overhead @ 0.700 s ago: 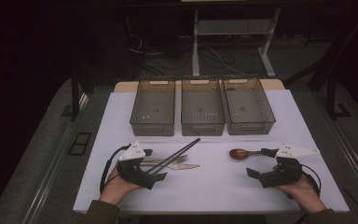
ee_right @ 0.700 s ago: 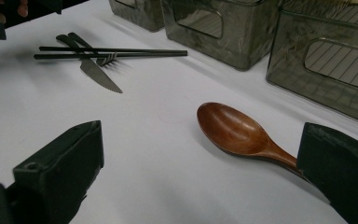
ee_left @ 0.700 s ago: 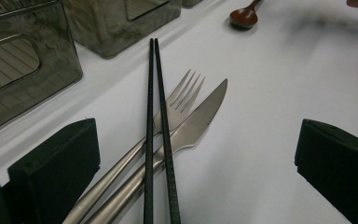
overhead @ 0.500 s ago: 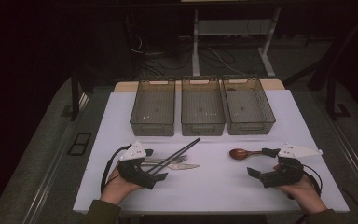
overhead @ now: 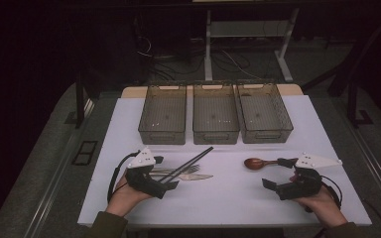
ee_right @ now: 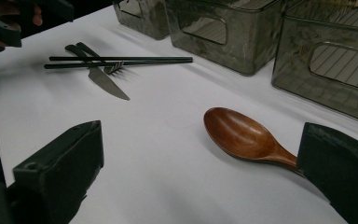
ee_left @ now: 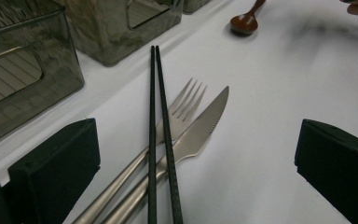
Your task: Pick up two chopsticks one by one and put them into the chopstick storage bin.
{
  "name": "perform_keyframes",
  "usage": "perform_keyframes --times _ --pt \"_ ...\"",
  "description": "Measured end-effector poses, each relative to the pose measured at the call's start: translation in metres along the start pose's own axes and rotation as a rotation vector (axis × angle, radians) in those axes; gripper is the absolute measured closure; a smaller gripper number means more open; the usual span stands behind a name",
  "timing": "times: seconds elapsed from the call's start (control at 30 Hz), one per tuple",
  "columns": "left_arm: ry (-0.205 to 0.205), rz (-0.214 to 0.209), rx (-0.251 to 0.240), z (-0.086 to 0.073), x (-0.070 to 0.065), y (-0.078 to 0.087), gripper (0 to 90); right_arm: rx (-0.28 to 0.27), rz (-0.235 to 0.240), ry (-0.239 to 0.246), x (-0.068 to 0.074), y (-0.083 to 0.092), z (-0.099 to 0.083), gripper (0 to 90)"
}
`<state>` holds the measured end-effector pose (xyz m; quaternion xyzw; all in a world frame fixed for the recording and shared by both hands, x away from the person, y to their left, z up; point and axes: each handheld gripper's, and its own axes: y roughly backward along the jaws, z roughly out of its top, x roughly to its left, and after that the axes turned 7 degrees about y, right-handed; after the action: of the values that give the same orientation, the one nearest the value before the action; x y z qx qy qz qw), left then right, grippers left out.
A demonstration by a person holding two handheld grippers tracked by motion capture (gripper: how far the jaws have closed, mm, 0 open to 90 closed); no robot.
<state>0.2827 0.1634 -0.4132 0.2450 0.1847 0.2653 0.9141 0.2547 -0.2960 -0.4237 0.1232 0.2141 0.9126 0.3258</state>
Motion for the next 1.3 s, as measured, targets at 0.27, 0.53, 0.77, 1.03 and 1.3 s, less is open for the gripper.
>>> perform_keyframes --times 0.27,0.53,0.77,1.03,1.3 --pt "-0.005 0.002 0.006 0.006 0.002 -0.008 0.0 -0.003 0.005 -0.004 0.0 0.001 0.0 0.1" --pt "-0.008 0.002 0.016 0.012 0.007 -0.018 2.4 -0.014 0.008 -0.007 0.0 0.001 0.0 0.1" --pt "0.001 0.006 0.021 0.011 0.011 -0.016 18.9 -0.018 0.004 -0.013 -0.001 0.001 -0.001 0.1" --pt "-0.004 0.003 0.042 0.009 0.009 -0.018 37.4 -0.015 0.002 -0.008 -0.001 0.001 -0.002 0.1" --pt "0.005 0.026 0.087 0.006 0.011 -0.023 56.0 -0.012 0.008 0.0 0.0 0.0 -0.002 0.1"
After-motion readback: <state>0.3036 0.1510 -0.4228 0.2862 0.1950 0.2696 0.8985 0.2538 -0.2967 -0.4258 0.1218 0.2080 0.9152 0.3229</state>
